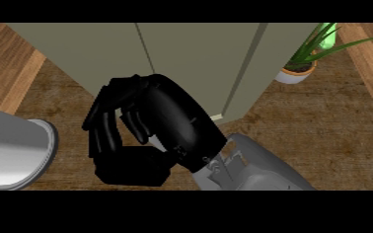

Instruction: Pick up the wine, place it into the cabinet and close the cabinet

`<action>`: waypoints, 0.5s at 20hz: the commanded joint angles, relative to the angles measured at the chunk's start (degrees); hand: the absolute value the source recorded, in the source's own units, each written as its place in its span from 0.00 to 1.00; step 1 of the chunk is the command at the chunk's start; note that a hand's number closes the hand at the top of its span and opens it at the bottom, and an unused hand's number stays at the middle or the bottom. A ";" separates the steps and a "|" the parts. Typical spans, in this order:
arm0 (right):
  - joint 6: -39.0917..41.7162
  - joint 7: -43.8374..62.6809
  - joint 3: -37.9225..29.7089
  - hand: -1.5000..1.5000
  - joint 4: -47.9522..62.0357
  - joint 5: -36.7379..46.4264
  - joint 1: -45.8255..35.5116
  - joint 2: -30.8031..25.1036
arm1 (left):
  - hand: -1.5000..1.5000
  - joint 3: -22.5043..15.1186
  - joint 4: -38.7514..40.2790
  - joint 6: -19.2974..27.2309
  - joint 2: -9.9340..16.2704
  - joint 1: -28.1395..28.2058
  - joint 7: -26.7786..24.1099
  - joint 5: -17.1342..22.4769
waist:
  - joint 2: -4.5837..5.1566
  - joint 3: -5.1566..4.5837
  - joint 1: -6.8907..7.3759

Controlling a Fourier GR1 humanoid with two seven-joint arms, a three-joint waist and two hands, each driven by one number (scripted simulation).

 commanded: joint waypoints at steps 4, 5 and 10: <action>4.00 -7.10 -8.71 1.00 12.75 0.34 -6.18 -1.39 | 0.00 -2.11 -3.13 1.09 -2.39 -0.79 5.12 -3.06 | 0.11 0.07 -0.73; 2.02 -7.70 -6.77 1.00 13.09 0.40 -5.83 -0.03 | 0.00 -1.98 -0.89 1.18 -1.94 -4.87 6.99 -1.86 | 0.11 0.05 -1.18; 8.69 -18.30 -16.14 1.00 25.62 -2.15 -8.06 -3.69 | 0.00 -5.88 -4.87 6.95 -3.40 -8.50 10.30 -4.13 | 0.51 0.11 -1.07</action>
